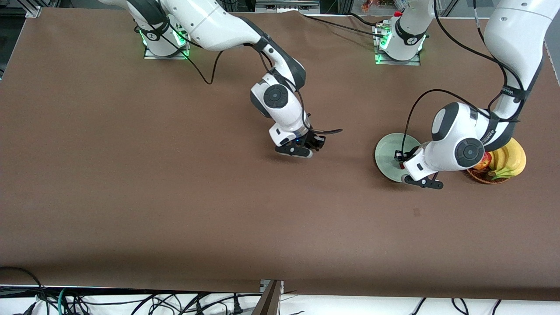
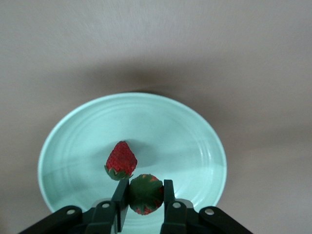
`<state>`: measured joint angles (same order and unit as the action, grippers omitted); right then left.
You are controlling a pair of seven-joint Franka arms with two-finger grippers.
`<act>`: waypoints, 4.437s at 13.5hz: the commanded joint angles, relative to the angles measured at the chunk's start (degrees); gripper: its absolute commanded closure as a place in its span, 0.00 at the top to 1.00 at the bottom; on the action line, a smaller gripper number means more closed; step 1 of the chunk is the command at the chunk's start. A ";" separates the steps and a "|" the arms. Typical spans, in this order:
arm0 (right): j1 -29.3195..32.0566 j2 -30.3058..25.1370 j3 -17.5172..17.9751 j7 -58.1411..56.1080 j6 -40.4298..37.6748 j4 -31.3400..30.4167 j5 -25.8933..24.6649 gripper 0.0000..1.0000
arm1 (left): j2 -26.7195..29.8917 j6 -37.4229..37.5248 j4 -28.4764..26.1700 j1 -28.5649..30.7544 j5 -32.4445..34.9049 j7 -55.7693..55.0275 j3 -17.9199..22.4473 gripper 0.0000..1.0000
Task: Collect all strawberries into plate
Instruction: 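Release the strawberry onto the plate while the right gripper sets one down, then grasp the last strawberry with the left gripper while the right gripper withdraws, then carry the last strawberry to the plate and open the left gripper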
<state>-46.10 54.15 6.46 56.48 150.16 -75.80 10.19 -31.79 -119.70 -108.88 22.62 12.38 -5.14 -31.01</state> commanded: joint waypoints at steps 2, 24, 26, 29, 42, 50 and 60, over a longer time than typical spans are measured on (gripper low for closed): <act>-1.80 3.51 -0.92 0.04 2.50 3.29 -0.79 0.91 | -0.81 -2.12 -1.42 0.49 -1.05 1.45 -1.15 0.71; 36.33 -42.08 -5.06 -45.14 -63.48 -6.02 -5.62 1.00 | -6.96 -17.13 -1.06 -17.08 10.80 -72.96 -9.33 1.00; 39.31 -46.56 -3.38 -45.14 -68.49 -7.42 -6.32 1.00 | -8.71 -20.21 -1.86 -18.83 13.97 -79.12 -9.33 1.00; 43.19 -52.11 -3.38 -45.14 -68.95 -9.36 -7.29 1.00 | -8.90 -20.31 -2.56 -19.37 17.23 -81.43 -9.06 0.99; 46.71 -52.04 -0.22 -49.36 -71.59 -9.54 -11.25 1.00 | -5.48 2.85 4.19 -17.97 17.32 -70.64 -8.89 0.18; 46.45 -51.86 -0.04 -49.01 -71.24 -9.45 -11.25 1.00 | -3.63 24.25 12.12 -7.53 17.15 -35.43 -9.06 0.19; 46.54 -51.68 -0.13 -49.09 -71.24 -9.45 -11.16 1.00 | -3.80 6.05 -2.92 18.25 14.86 -15.43 -18.29 1.00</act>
<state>-0.23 2.00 5.74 8.06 79.06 -86.28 -0.41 -36.77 -113.23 -110.37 37.80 28.06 -22.14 -46.92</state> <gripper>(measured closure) 0.000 0.317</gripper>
